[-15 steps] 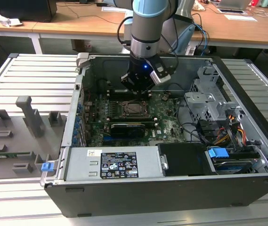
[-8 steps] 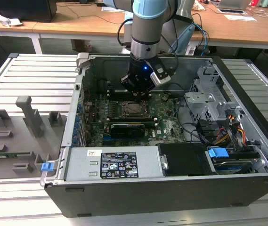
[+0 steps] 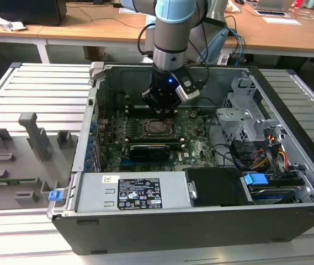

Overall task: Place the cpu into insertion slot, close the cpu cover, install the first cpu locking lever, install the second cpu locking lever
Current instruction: 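Install the first cpu locking lever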

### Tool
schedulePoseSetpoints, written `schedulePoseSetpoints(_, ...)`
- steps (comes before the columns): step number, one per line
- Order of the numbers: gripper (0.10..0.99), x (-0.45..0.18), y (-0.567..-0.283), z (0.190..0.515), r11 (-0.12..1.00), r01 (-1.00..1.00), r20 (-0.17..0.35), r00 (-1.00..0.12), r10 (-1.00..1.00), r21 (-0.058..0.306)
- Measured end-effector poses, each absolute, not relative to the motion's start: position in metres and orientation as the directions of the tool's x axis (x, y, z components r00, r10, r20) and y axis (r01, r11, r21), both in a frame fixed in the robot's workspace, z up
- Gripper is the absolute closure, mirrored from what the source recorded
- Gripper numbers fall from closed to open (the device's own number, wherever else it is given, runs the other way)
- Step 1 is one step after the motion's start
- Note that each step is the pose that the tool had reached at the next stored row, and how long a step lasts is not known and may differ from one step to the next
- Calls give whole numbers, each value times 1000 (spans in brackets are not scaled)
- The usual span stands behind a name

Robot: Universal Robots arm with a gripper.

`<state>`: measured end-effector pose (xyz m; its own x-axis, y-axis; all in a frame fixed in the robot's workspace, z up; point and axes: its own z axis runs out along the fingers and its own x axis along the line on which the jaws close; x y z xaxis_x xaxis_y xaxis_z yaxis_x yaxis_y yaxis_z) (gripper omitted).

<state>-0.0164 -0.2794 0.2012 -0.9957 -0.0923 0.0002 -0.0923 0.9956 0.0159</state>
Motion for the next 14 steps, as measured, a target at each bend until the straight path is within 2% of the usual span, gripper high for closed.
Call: schedulePoseSetpoints(14, 980, -16, -280, 221, 996, -93, -3, -996, -93, 16)
